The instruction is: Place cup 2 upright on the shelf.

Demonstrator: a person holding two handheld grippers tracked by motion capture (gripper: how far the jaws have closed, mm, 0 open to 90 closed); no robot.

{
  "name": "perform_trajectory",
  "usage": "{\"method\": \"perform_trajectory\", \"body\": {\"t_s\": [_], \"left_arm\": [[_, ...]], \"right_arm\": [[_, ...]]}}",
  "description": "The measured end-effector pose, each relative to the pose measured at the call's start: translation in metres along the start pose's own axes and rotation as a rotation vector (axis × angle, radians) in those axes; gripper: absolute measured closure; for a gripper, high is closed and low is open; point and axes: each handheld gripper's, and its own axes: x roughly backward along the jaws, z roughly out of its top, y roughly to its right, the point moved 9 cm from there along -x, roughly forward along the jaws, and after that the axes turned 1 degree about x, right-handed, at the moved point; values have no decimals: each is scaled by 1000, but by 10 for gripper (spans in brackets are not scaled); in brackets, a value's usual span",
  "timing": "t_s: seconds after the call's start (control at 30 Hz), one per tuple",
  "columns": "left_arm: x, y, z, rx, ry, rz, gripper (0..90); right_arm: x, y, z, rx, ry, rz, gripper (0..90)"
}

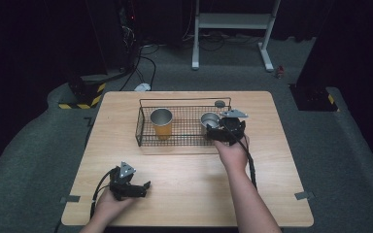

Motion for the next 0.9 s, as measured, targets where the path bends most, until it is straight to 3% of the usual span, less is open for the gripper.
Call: {"method": "perform_trajectory", "body": {"t_s": [0.9], "left_arm": [[0,0,0,0,0,0,3]], "right_arm": [[44,29,-55,30,19,-25,144]]}}
